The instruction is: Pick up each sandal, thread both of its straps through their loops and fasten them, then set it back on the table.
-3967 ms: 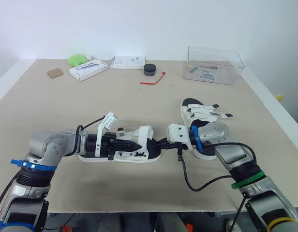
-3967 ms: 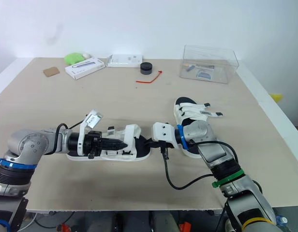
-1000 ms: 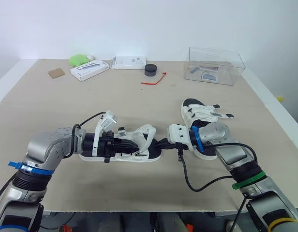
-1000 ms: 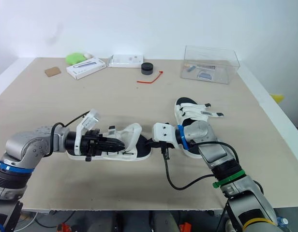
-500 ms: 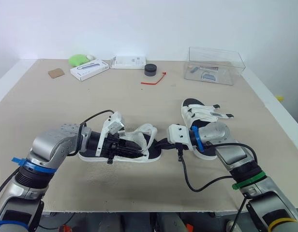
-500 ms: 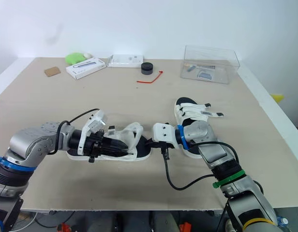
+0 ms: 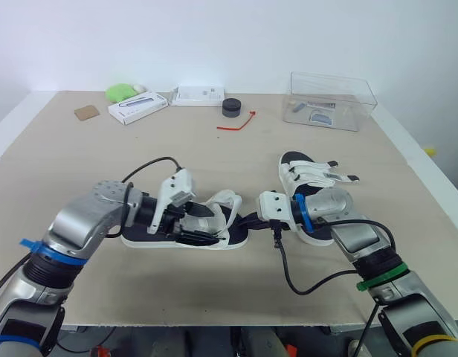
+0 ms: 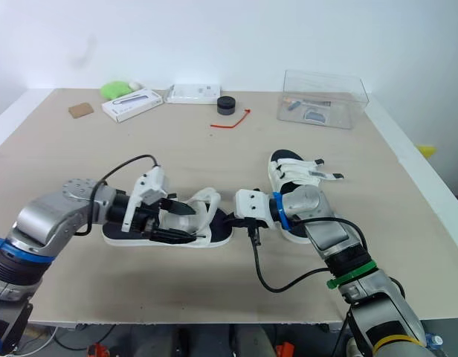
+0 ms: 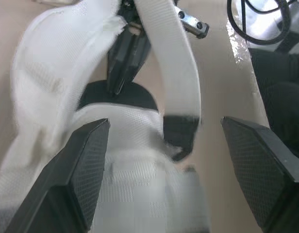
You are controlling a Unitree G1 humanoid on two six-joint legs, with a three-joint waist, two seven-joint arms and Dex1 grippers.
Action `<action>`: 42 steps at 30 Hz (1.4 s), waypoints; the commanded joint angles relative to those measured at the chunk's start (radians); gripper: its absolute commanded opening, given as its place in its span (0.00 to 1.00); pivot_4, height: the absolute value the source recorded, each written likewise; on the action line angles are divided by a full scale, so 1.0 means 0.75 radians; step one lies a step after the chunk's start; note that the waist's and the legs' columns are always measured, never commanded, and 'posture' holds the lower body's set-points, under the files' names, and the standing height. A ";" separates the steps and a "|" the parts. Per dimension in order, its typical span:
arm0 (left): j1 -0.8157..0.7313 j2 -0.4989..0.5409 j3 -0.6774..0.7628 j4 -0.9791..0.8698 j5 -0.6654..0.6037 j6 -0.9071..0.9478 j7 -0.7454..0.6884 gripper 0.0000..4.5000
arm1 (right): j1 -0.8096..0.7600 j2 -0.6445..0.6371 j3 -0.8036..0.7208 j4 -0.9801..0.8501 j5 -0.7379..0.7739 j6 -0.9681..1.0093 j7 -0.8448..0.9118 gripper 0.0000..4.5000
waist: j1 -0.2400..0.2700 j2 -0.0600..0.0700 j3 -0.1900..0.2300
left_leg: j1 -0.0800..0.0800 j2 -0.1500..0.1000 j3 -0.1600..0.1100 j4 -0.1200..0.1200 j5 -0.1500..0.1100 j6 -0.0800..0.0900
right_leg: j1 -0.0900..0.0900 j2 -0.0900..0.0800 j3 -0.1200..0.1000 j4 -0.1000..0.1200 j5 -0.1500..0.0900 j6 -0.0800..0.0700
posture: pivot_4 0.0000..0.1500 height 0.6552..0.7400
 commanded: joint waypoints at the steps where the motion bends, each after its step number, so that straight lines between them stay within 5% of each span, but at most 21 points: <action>1: -0.047 -0.008 -0.029 -0.048 0.017 0.046 0.016 0.84 | 0.010 -0.019 0.019 0.055 -0.058 0.020 -0.001 0.00 | 0.000 0.000 0.000 | 0.000 0.000 0.000 0.000 0.000 0.000 | 0.000 0.000 0.000 0.000 0.000 0.000 | 1.00 1.00; 18: -0.228 -0.143 -0.130 -0.015 0.026 0.288 0.129 0.84 | 0.009 -0.017 0.015 0.058 -0.063 0.018 -0.014 0.00 | 0.000 0.000 0.000 | 0.000 0.000 -0.001 0.000 0.000 0.000 | 0.001 0.000 0.000 0.000 0.000 0.001 | 1.00 1.00; 21: -0.238 -0.173 -0.119 0.036 0.047 0.287 0.165 0.66 | 0.005 -0.016 0.015 0.061 -0.064 0.017 -0.014 0.00 | 0.000 0.000 0.000 | 0.000 -0.001 0.000 0.001 0.000 0.000 | 0.001 0.000 0.000 0.000 0.001 0.001 | 1.00 1.00; 27: -0.263 -0.171 -0.115 0.063 0.070 0.263 0.164 0.01 | 0.005 -0.017 0.016 0.060 -0.063 0.015 -0.011 0.00 | 0.001 0.000 0.000 | 0.001 -0.002 0.000 0.002 0.001 0.001 | 0.002 -0.001 0.000 0.000 0.002 0.002 | 1.00 1.00; 37: -0.251 -0.163 0.029 0.130 -0.024 0.341 0.158 0.00 | 0.016 -0.025 0.017 0.054 -0.065 0.005 -0.008 0.00 | 0.000 0.000 0.000 | 0.000 -0.002 0.000 0.002 0.001 0.001 | 0.001 -0.001 0.000 0.000 0.002 0.003 | 1.00 1.00; 42: -0.267 -0.256 0.308 0.284 -0.228 0.618 0.230 0.00 | 0.019 -0.021 0.021 0.051 -0.064 0.005 -0.007 0.00 | -0.001 0.000 0.000 | 0.000 -0.002 0.000 0.002 0.001 0.001 | 0.001 -0.001 0.000 0.000 0.002 0.003 | 1.00 1.00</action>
